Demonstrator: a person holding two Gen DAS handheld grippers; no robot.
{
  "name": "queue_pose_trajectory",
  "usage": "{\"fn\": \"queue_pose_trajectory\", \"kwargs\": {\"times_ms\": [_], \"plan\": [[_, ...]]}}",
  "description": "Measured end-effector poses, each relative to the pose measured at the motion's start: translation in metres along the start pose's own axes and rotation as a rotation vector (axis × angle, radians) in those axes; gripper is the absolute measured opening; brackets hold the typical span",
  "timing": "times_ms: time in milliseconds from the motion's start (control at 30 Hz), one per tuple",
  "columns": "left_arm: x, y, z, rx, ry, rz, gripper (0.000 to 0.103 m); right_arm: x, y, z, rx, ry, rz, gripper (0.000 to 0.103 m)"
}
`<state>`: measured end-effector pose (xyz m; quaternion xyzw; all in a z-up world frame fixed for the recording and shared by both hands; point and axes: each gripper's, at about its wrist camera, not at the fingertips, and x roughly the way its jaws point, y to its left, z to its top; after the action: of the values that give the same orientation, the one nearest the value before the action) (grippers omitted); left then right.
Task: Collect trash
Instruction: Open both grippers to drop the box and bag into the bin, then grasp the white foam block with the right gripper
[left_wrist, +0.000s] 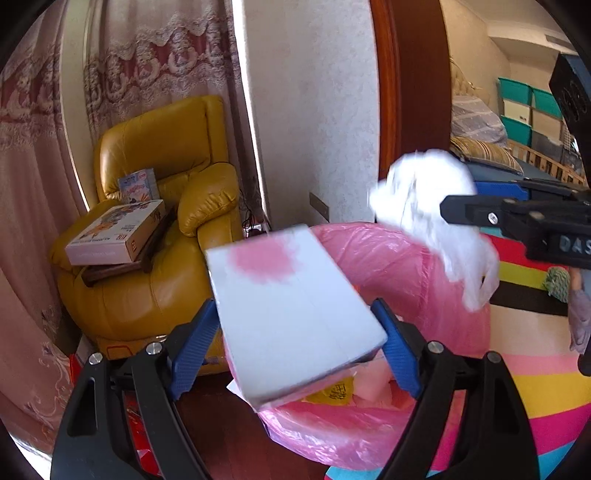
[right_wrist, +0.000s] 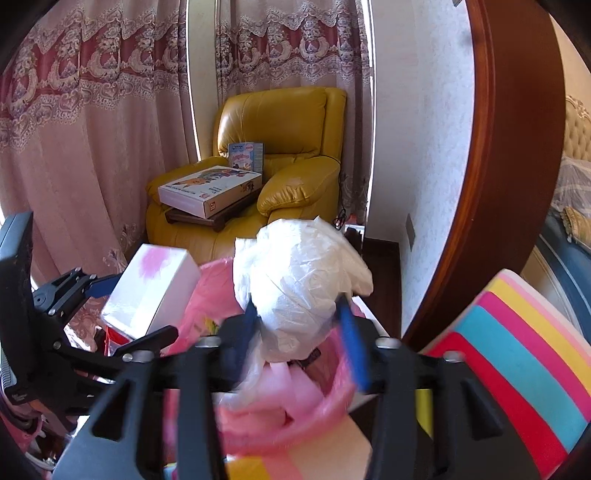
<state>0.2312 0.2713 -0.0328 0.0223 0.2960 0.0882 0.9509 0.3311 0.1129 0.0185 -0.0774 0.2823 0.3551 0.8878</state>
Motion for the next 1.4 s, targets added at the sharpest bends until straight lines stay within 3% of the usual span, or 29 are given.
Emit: {"fn": "queue_pose_trajectory", "kwargs": {"times_ms": [200, 300, 600, 833, 1167, 1400], "plan": [[-0.022, 0.009, -0.015, -0.017, -0.039, 0.056, 0.097, -0.032, -0.016, -0.012, 0.049, -0.066, 0.039, 0.08], [-0.042, 0.004, -0.027, 0.004, -0.06, 0.069, 0.098, -0.059, -0.024, -0.031, 0.046, -0.067, 0.013, 0.08], [-0.074, -0.038, -0.047, 0.05, -0.064, -0.009, 0.098, -0.141, -0.059, -0.111, 0.075, -0.046, -0.117, 0.08], [-0.077, -0.095, -0.049, 0.052, -0.03, -0.112, 0.098, -0.187, -0.097, -0.171, 0.157, -0.013, -0.236, 0.08], [-0.063, -0.182, -0.056, 0.078, 0.035, -0.186, 0.098, -0.211, -0.162, -0.208, 0.317, -0.001, -0.37, 0.081], [-0.059, -0.213, -0.059, 0.098, 0.06, -0.217, 0.098, -0.187, -0.192, -0.204, 0.435, 0.044, -0.403, 0.081]]}}
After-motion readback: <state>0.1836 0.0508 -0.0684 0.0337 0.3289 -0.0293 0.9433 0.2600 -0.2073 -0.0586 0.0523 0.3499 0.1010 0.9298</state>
